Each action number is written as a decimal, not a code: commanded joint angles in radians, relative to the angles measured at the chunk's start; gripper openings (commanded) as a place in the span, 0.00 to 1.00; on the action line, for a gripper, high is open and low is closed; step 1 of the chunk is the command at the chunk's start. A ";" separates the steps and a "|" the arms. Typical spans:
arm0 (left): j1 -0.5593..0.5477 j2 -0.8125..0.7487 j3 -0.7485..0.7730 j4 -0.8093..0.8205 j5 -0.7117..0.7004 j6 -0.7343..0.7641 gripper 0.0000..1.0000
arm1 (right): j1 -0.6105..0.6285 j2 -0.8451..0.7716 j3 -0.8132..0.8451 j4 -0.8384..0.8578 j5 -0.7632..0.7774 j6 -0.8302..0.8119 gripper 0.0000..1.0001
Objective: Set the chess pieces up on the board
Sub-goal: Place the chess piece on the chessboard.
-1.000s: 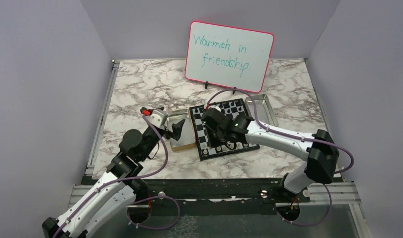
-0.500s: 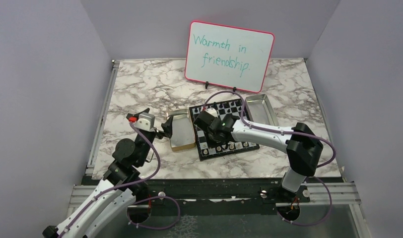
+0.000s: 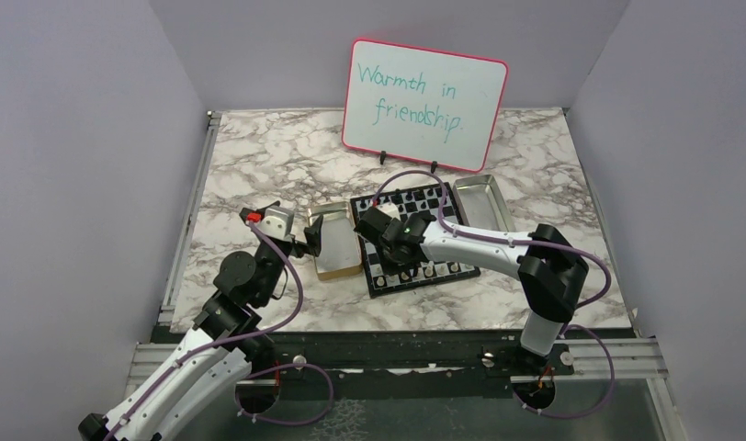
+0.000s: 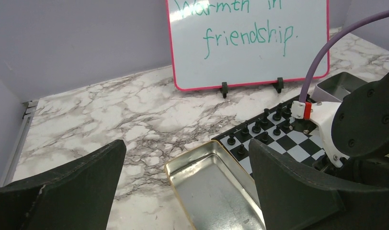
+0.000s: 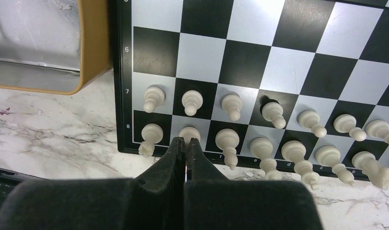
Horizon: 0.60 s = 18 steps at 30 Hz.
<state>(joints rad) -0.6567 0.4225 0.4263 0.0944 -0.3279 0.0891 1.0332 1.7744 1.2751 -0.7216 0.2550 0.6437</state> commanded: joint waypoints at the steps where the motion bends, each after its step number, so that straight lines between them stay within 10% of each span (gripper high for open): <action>1: -0.001 -0.014 0.025 0.003 -0.022 0.006 0.99 | 0.005 0.017 0.030 -0.028 0.020 0.002 0.01; 18: -0.001 -0.016 0.029 -0.006 -0.014 0.005 0.99 | 0.005 0.027 0.030 -0.025 0.000 0.025 0.11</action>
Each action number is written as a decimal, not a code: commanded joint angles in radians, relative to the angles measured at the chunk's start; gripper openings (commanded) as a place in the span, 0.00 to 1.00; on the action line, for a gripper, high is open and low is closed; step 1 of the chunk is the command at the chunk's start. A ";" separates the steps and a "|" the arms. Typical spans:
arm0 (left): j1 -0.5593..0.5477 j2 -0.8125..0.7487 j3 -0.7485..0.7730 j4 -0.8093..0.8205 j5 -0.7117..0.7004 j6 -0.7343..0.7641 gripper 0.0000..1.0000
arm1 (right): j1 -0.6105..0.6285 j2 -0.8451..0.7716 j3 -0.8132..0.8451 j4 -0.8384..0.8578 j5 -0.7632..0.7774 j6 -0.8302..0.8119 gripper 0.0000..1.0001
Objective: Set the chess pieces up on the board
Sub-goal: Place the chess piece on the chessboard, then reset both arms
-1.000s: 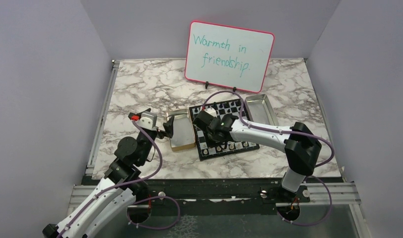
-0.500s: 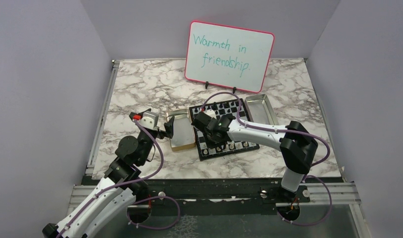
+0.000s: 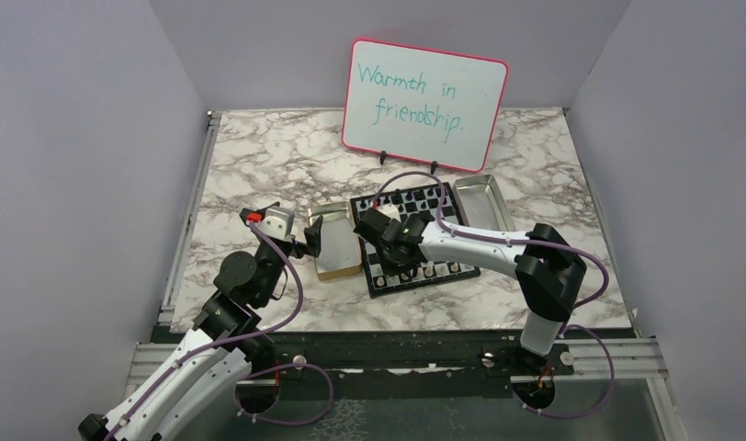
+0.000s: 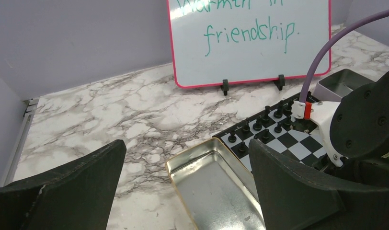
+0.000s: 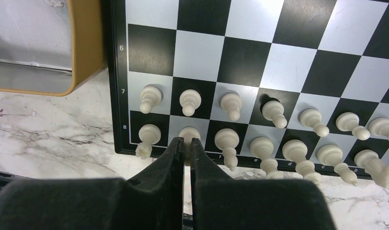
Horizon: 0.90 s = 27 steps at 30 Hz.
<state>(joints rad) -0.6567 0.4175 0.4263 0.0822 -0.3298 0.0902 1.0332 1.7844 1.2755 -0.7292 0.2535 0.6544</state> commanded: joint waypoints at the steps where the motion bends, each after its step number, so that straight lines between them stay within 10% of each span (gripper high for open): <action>1: 0.000 -0.011 0.029 0.004 -0.011 0.003 0.99 | 0.005 0.016 0.030 -0.018 0.001 0.017 0.12; 20: -0.001 0.068 0.088 -0.053 0.026 -0.139 0.99 | 0.005 -0.204 0.035 -0.048 0.073 0.069 0.44; 27: 0.000 0.222 0.281 -0.252 0.199 -0.293 0.99 | 0.005 -0.494 -0.103 0.083 0.125 0.060 0.96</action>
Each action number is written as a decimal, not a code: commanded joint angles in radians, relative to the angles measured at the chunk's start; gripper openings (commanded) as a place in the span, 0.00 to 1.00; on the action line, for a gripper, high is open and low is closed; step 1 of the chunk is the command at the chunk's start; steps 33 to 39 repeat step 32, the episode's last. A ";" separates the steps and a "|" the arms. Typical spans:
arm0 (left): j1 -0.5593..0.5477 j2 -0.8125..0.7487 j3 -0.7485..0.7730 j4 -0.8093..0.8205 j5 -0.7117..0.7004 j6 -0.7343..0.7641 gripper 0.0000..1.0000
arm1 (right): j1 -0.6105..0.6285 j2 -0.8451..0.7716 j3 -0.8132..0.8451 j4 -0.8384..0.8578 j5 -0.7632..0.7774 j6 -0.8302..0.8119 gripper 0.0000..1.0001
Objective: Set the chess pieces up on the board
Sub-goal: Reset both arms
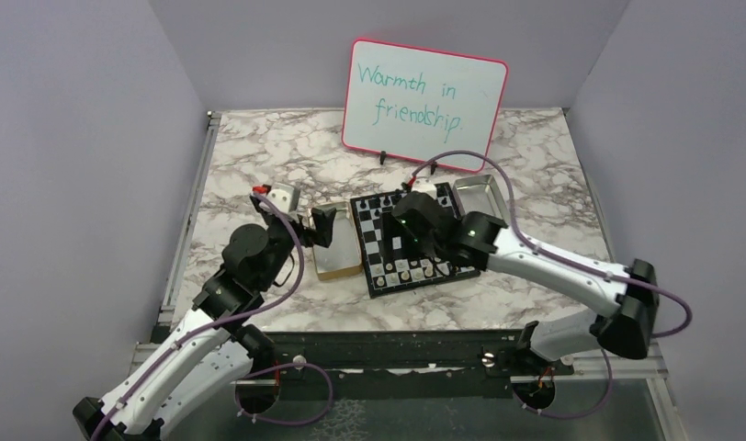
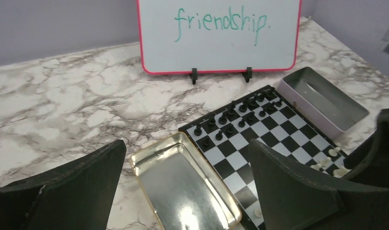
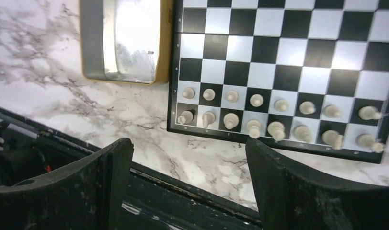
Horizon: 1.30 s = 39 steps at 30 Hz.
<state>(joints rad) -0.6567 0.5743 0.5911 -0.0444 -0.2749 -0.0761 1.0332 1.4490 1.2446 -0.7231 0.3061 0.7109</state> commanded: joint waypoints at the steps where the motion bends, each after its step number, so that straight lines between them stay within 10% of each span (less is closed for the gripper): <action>1: -0.001 0.082 0.143 -0.148 0.193 -0.138 0.99 | 0.005 -0.201 -0.090 0.091 0.084 0.003 0.99; 18: -0.001 0.116 0.218 -0.210 0.404 -0.325 0.99 | 0.005 -0.687 -0.254 -0.013 0.335 0.090 1.00; 39: -0.001 0.092 0.165 -0.144 0.388 -0.349 0.99 | 0.005 -0.733 -0.262 -0.015 0.370 0.101 1.00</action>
